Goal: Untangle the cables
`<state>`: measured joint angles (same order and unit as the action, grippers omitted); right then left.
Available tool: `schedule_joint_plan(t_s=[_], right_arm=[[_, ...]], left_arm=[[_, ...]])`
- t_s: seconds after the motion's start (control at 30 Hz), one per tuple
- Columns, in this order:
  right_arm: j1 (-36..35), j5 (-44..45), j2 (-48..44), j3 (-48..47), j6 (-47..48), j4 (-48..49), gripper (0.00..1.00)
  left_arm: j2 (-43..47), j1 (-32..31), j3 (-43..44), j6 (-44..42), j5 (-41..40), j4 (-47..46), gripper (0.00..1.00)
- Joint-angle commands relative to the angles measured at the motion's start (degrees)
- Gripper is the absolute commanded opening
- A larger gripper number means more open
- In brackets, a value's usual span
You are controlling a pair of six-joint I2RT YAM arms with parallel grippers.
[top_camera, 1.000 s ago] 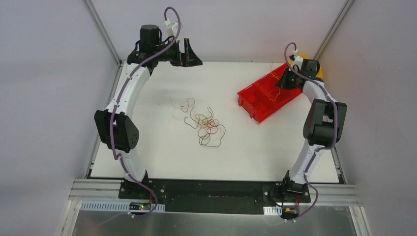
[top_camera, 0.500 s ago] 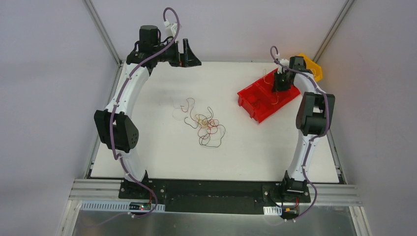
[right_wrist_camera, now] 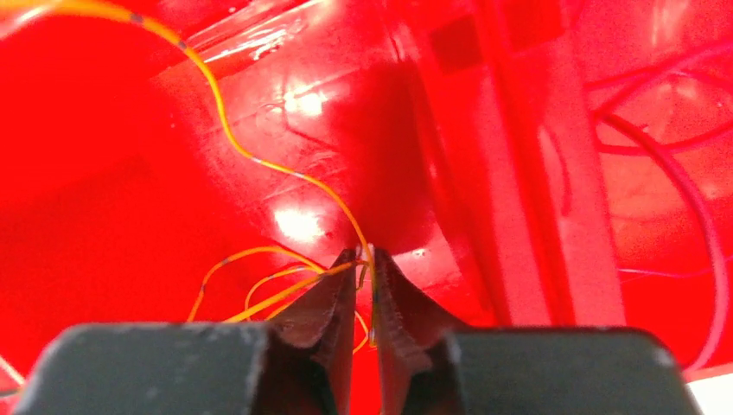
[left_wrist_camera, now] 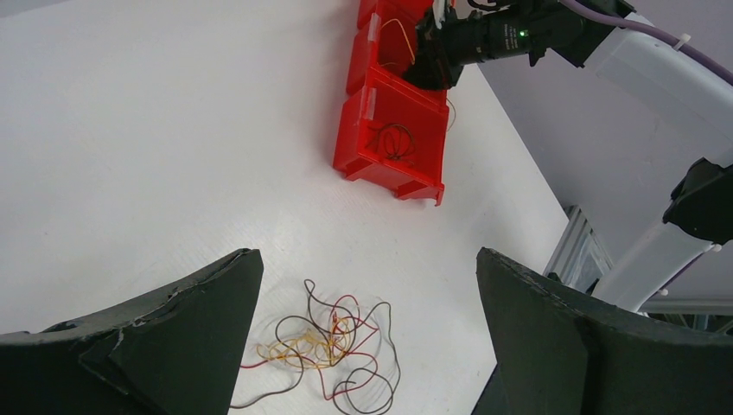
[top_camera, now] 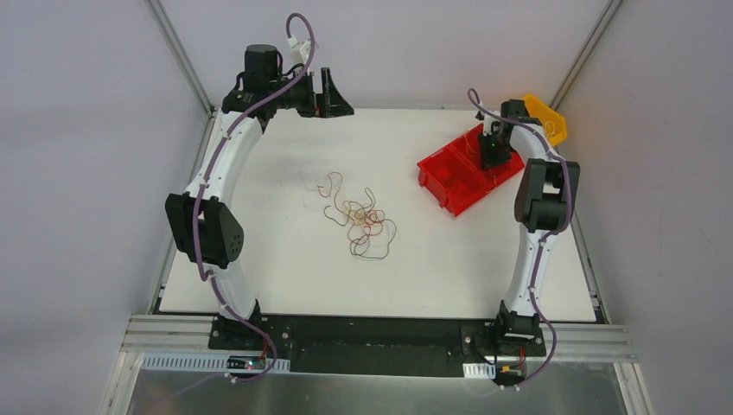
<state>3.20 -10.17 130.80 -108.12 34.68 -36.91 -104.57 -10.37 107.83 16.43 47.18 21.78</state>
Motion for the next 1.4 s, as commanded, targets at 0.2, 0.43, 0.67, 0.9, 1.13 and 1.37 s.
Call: schedule_joint_plan(t_s=[0.2,0.43,0.67,0.9,1.13,1.37], right_arm=[[-0.83,-1.88,-7.90,-4.36,-3.20,-4.49,0.50],[0.05,-1.98,-12.82,-3.71,-3.00,-8.28,0.59],[2.20,-2.24,-14.71,-3.99,-3.61,-13.80,0.58],[4.38,-2.74,-17.44,2.51,-5.10,-14.98,0.47],[4.14,-5.07,-16.65,6.18,-11.28,-12.33,0.46],[3.42,-5.01,-13.19,5.50,-12.71,-9.94,0.24]], left_arm=[[2.24,0.53,0.67,0.41,0.46,-0.69,0.99],[2.62,0.52,0.14,0.12,0.90,-0.69,0.99],[2.82,0.52,-0.15,-0.46,1.26,-0.69,0.99],[3.79,0.57,-1.41,-1.80,1.15,-0.70,0.99],[4.02,0.88,-2.47,-1.84,0.99,-0.69,0.99],[4.11,1.10,-2.32,-1.91,0.84,-0.53,0.99]])
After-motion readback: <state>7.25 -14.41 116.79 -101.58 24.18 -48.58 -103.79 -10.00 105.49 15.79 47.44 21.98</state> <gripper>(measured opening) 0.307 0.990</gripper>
